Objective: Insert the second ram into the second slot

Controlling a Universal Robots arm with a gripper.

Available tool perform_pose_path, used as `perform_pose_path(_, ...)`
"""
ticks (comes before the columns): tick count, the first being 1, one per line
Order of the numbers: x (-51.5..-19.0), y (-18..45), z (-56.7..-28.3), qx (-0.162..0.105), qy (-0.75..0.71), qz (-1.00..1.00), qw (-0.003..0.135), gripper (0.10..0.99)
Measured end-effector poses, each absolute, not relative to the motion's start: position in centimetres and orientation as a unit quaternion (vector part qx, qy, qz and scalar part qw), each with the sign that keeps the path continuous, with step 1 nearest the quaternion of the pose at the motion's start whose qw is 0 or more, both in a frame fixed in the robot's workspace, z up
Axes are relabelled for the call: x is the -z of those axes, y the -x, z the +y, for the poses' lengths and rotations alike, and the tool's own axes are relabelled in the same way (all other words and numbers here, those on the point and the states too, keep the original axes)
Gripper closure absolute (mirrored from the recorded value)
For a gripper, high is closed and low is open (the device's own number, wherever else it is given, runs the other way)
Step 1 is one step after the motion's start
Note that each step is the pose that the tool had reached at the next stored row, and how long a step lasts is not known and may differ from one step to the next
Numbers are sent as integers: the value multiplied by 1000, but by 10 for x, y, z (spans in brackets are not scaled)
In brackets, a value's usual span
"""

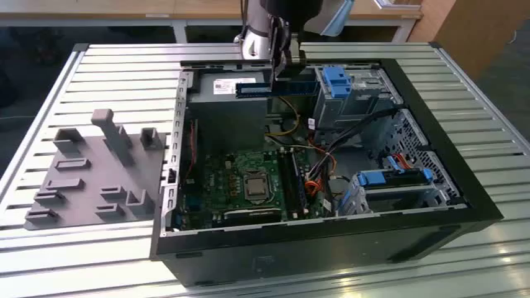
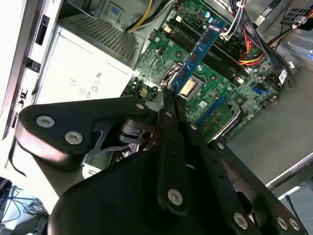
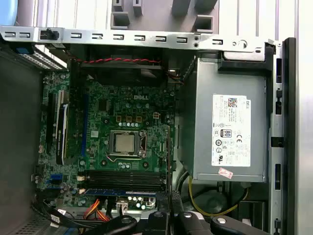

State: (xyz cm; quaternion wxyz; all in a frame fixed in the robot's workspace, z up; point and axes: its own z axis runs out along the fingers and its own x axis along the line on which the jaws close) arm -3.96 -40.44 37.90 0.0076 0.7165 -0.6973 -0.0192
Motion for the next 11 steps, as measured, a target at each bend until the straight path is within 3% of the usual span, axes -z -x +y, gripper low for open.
perform_pose_path(11, -379, 40, -406, 19, -717, -697, 7, 949)
